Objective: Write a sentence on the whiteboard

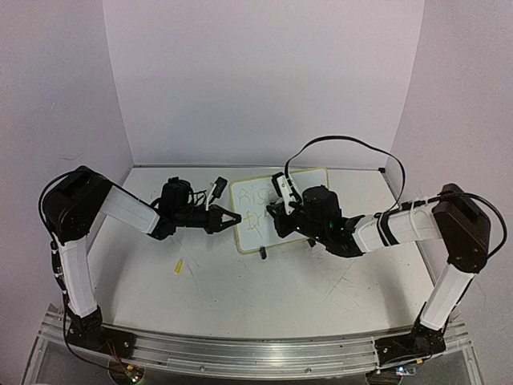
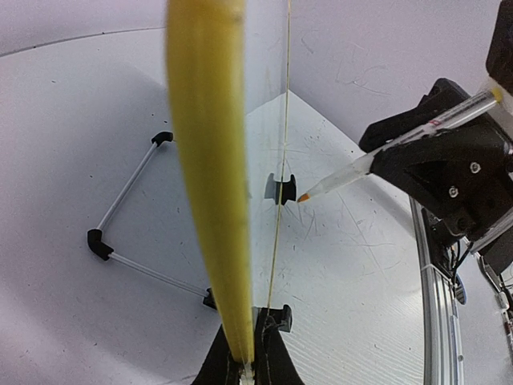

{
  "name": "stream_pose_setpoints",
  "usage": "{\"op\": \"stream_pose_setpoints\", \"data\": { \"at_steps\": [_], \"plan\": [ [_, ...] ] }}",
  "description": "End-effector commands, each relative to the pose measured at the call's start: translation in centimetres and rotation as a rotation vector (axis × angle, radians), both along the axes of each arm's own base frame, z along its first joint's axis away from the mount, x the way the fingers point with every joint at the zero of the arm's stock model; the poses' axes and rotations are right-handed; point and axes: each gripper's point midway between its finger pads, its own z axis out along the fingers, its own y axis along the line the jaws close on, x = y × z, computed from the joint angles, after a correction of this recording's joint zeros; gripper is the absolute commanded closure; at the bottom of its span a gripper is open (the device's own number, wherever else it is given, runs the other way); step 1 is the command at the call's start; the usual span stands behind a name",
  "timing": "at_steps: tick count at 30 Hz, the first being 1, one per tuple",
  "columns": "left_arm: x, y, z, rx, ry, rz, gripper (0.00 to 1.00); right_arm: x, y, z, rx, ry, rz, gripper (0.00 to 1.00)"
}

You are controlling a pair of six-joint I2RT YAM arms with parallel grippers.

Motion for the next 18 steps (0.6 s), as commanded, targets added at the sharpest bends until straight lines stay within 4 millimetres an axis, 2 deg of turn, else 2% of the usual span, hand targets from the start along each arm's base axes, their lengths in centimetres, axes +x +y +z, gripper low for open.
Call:
{"op": "stream_pose_setpoints", "data": {
  "at_steps": [1, 18],
  "plan": [
    [2.1, 1.6, -2.2, 0.116, -0.017, 0.114, 1.0, 1.3, 1.2, 2.0, 0.02, -0.068, 0.009, 1.0],
    [2.0, 1.6, -2.4, 0.12, -0.013, 0.112, 1.0, 2.5, 1.3, 1.6, 0.007, -0.086, -0.037, 1.0]
  ]
}}
